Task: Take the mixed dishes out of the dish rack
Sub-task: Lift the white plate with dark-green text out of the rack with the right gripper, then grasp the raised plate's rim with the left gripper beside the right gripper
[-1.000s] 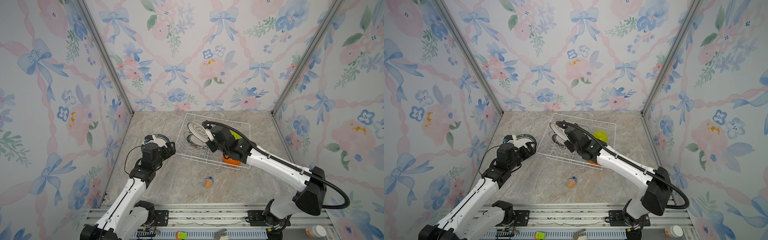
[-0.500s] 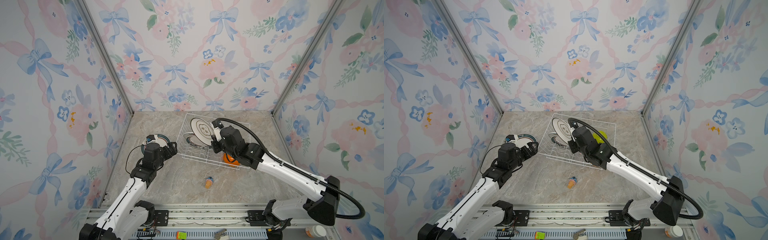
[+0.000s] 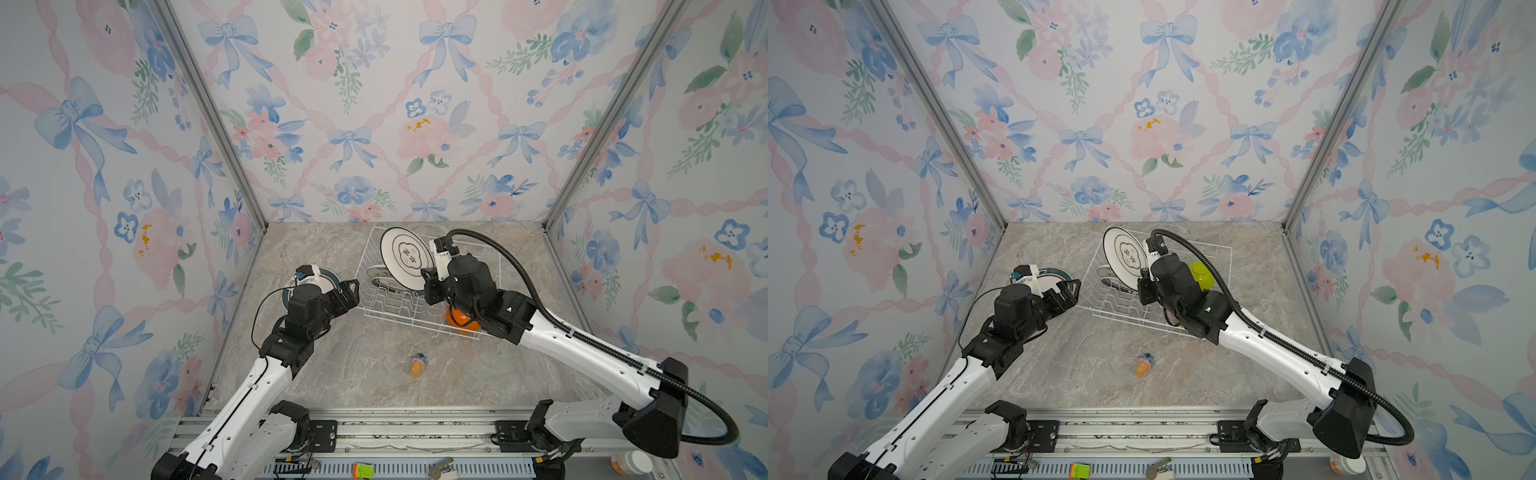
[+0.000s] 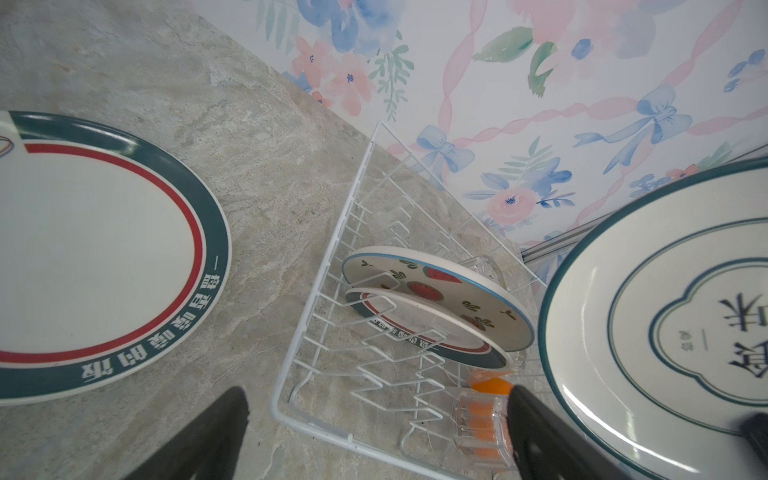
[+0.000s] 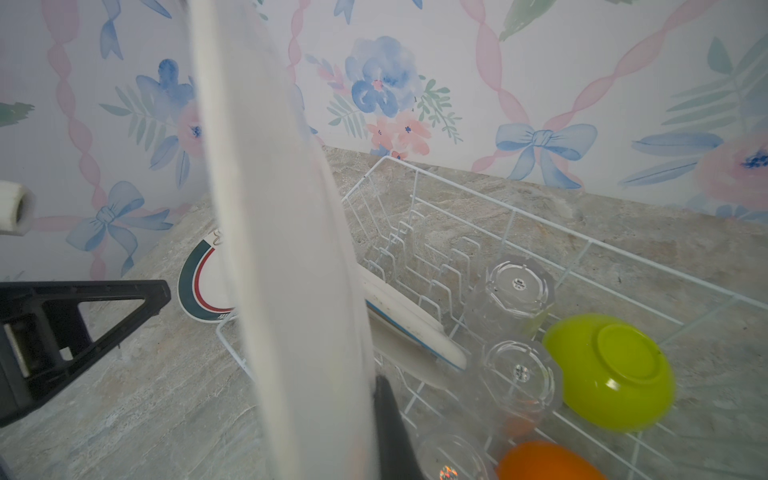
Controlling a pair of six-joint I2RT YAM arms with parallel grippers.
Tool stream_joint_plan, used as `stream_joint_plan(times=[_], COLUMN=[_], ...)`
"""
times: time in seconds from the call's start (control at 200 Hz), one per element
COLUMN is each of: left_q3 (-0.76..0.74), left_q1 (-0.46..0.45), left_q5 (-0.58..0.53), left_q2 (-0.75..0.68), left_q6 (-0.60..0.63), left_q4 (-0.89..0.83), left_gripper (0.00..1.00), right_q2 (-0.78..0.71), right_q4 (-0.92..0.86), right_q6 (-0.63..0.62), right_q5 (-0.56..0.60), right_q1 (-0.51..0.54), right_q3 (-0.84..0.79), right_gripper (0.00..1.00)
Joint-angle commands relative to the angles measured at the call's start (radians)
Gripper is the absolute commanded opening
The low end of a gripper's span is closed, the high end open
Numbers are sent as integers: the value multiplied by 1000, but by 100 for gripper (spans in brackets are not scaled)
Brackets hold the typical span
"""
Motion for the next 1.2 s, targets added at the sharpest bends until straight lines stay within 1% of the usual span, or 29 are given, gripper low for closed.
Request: stream_joint_plan(times=[0.0,0.085,0.215,0.315,0.445,0.51,0.59,0.775,0.9,1.09,1.19], left_q3=[43,67,101,166,184,183,192,284,331,343,344], left_q1=[-5,-6,-18,-49,-81,-88,-90,-89,-96,-96,-96], left_q5=[-6,2,50,38,4,-9,-15,55,75,82,118], left_q2=[-9,5,42,72,89,97,124,222,264,296,314], left_q6=[16,15,10,10,-3,-13,-17,12,36,47,42], left_q4=[25,29,66,75,119,169,222,272,287,348,398], left_gripper=[98,98,98,98,98,98,98,98,98,98,98], right_q2=[-36,-44,-63,-76,-67,-54,-38,16,51,92,102], right_q4=[70,79,98,129,198,258,347,420,461,534,541], right_q6=[46,69,112,167,297,386,449,470,490,548,563], right_q5=[-12,-42,-100,-156,-281,-346,-401,-442,-468,-521,-536], right_q1=[-16,-29,-51,-85,-167,-211,-241,-246,-248,-253,-244], right_q3=[19,18,8,-4,-11,-20,-35,-12,-2,5,9], right_gripper=[0,0,0,0,0,0,0,0,0,0,0])
